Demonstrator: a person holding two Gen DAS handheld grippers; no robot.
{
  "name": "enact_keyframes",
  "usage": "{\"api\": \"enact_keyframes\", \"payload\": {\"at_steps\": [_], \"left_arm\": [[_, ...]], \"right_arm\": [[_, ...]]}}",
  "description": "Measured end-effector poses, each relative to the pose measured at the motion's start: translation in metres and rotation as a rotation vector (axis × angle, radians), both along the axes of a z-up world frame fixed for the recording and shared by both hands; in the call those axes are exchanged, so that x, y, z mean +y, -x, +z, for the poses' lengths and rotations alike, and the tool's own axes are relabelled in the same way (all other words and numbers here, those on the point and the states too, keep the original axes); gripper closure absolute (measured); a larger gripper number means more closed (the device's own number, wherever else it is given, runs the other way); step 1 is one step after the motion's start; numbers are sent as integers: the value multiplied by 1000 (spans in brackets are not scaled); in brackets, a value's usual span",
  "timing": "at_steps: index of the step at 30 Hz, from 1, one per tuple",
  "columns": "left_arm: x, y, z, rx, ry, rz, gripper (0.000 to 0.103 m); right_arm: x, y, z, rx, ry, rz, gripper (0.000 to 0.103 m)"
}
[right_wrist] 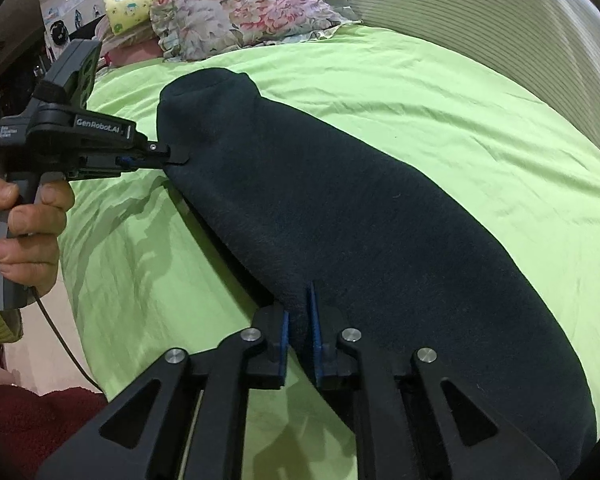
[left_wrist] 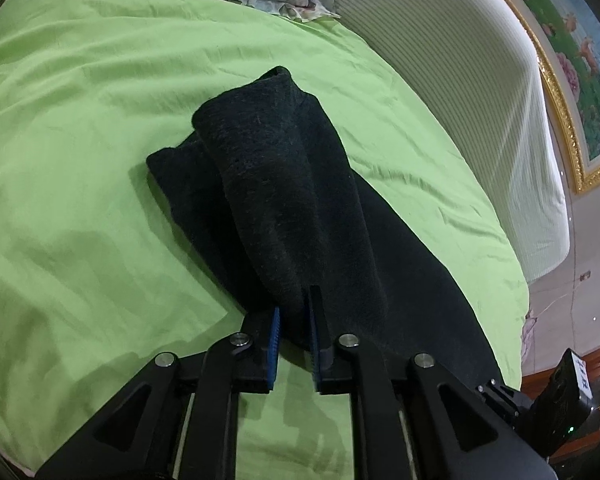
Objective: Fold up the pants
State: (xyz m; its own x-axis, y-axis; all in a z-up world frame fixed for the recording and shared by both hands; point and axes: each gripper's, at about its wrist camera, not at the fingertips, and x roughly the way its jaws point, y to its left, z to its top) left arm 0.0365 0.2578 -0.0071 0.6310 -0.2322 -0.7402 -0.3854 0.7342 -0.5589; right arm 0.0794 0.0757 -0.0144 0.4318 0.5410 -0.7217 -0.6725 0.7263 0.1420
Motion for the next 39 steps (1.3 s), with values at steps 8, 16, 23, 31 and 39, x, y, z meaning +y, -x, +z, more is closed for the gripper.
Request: {"api": "enact_keyframes", "payload": {"at_steps": [8,16,23,31,39], "left_arm": [[22,20,0,25,25,45,41],[49,12,-6,39,103,100,39],[54,1,-8,44,91,103,39],[56,-15,-10,38,25,108,54],[56,-28,-15,18,-8,104,58]], "right_arm": [[-22,-1,9,59,-70,9,88],[-46,-34,28,143,-283,-53,87],[-54,-103,18,213,-303,-177,87],[-16,-149,-6,272,-217,-138,85],[-9,-167,-28,337,-163,-74,77]]}}
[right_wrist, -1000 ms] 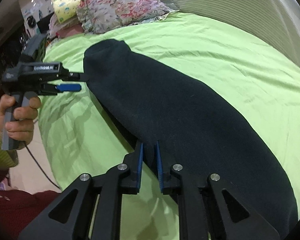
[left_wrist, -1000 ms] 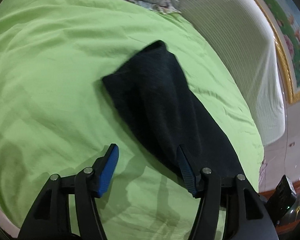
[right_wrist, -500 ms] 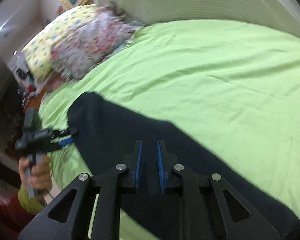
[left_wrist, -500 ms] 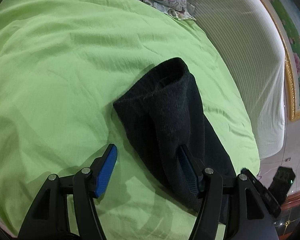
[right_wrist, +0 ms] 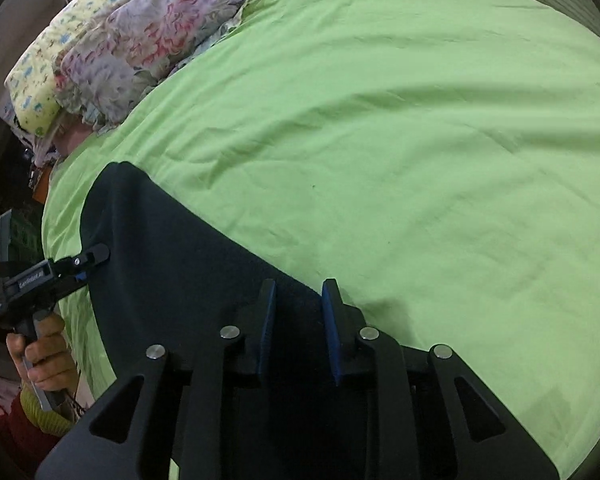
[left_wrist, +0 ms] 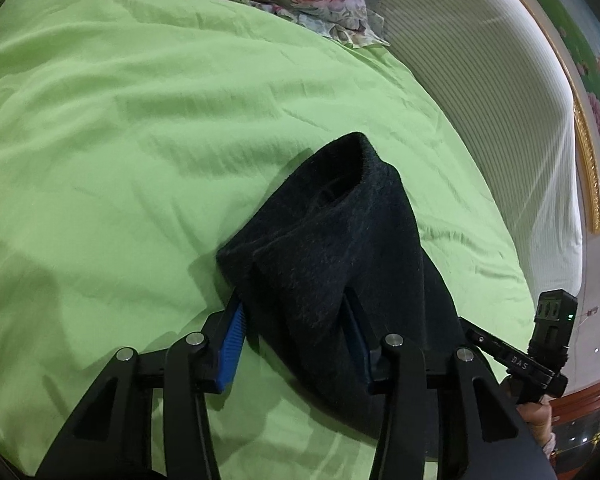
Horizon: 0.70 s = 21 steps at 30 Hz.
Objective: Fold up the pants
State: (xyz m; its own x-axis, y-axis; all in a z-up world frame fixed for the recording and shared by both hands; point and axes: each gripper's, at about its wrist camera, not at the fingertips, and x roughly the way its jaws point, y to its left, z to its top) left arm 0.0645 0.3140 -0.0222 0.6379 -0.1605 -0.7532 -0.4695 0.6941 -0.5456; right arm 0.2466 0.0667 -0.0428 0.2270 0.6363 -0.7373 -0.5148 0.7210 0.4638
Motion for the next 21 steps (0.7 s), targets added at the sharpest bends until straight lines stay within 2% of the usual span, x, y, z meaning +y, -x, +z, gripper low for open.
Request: {"api": "enact_keyframes", "payload": {"at_steps": [1,4,9,10,11,12,14,19,21], "left_arm": [[-1,-1,0,-2,-8,-1,58],[-2,-2,0,-3,-22,-9,58],[-4,-5,0,-4,-35,-6,58],[-5,-5,0,-4,-42,-5,59],[-6,-6,1,-6,-51,-2,63],[-7,-6,1,-12,-61,3,66],[-9,-4,3,-35,-49,10,80],[-23,14,34,-122,-114,-9,84],[-25,23,41,-147,-131,-12,85]], "right_arm": [[-1,0,0,1,6,9,76],[-5,-4,3,-17,52,9,63],[7,-7,-2,-32,88,50,62],[8,-6,-1,-36,92,66,64],[9,-5,0,-32,84,82,78],[10,-2,2,-32,82,98,86],[14,10,11,-104,125,112,91],[8,29,51,-335,219,32,96],[11,28,52,-364,251,11,97]]}}
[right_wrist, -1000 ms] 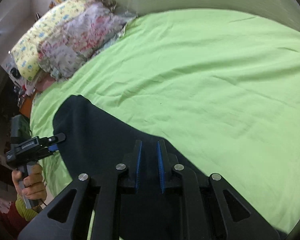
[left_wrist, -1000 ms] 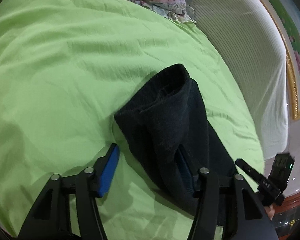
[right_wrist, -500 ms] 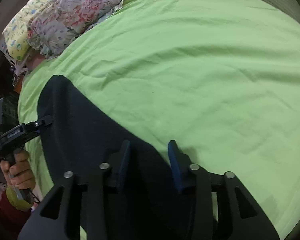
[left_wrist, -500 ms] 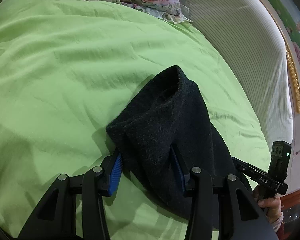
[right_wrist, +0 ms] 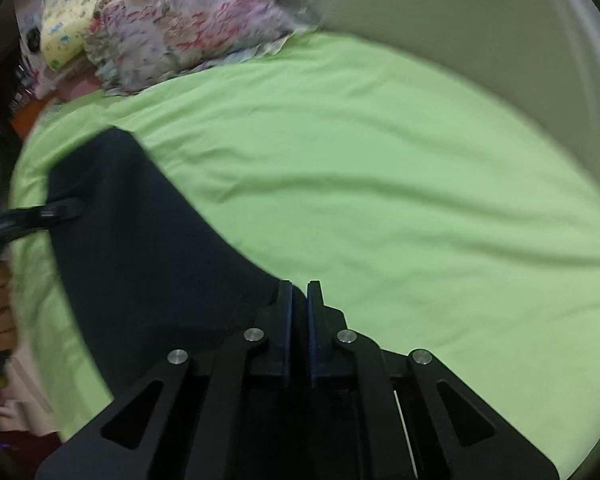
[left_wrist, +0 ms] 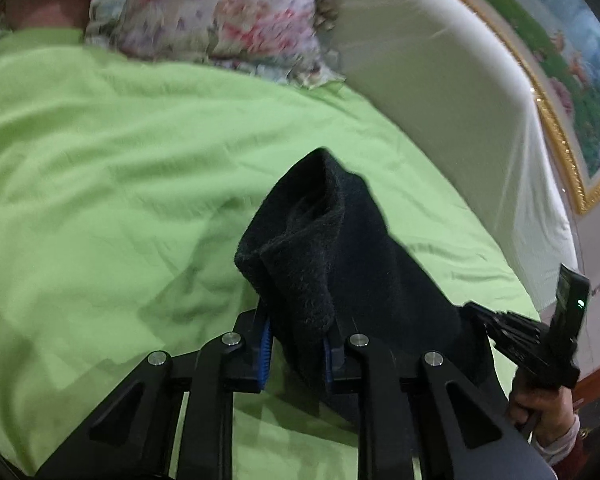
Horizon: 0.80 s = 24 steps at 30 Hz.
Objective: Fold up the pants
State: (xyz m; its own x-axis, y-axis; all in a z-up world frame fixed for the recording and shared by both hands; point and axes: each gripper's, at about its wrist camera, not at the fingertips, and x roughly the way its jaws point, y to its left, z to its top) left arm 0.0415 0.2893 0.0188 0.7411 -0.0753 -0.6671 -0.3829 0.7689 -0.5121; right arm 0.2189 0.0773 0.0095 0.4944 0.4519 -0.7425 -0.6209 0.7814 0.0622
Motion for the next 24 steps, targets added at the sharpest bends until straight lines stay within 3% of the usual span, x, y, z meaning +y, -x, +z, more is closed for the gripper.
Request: {"api": "enact_keyframes", "payload": {"at_steps": [3,5,7,9,10,11,16,24], "left_arm": [[5,0,-8,30,1,-5,85],[5,-6,-20,83,-5,-4,83],[5,-8,-26,133,-20,-11,77],[5,0,-18,118,-46,-14,71],[4,3,-14,117,-67,-8,61],[3,9,-6,110,-110,5,53],[-12,20,26,58,-193,-16,51],[-110,-18,39,46,-253,-262,41]], "right_arm": [[11,-5,-13,-24,62,-15,98],[17,-13,-31,40,53,-29,97],[12,-15,-32,58,-9,-73,94],[-9,-12,-26,73,-111,-135,92],[-21,-9,-21,80,-152,-164,92],[-39,-1,-14,77,-208,-200,92],[-106,55,1,57,-382,-293,89],[-200,157,-15,60,-524,-497,76]]}}
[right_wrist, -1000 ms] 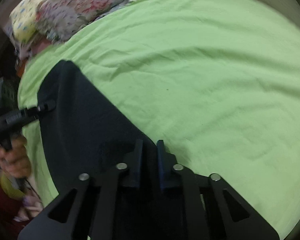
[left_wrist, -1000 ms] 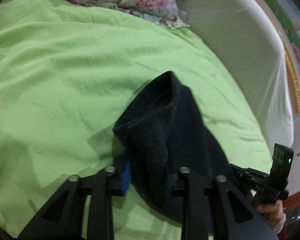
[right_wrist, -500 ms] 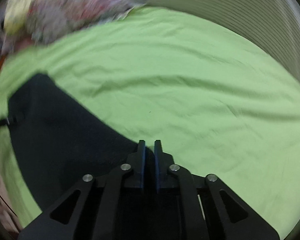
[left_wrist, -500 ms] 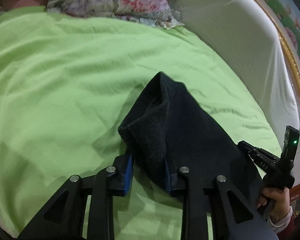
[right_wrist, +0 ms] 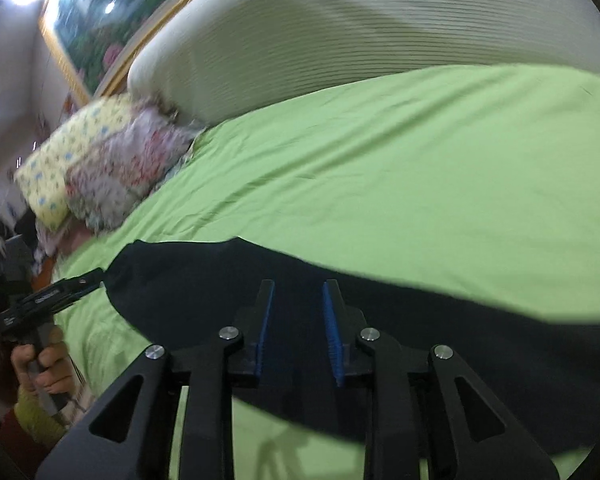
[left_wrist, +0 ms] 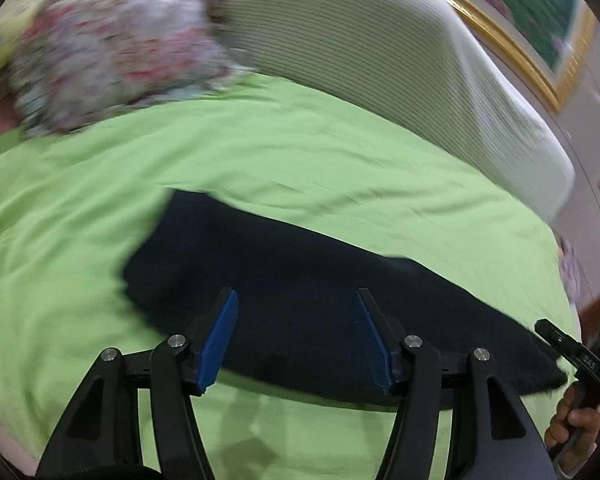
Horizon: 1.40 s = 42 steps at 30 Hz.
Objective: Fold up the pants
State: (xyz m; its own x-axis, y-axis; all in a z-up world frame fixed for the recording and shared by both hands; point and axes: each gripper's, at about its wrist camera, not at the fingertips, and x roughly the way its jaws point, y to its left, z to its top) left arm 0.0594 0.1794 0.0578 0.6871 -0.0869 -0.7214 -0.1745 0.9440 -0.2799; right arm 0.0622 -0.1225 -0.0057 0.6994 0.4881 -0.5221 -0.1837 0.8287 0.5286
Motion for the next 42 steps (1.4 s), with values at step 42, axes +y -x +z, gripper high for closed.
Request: {"api": "enact_keyframes", "payload": {"at_steps": [42], "left_arm": [[-356,-95,-24,179,-176,-749,29]], "right_arm": [[-165,97,-86,89,-441,-557,87]]}}
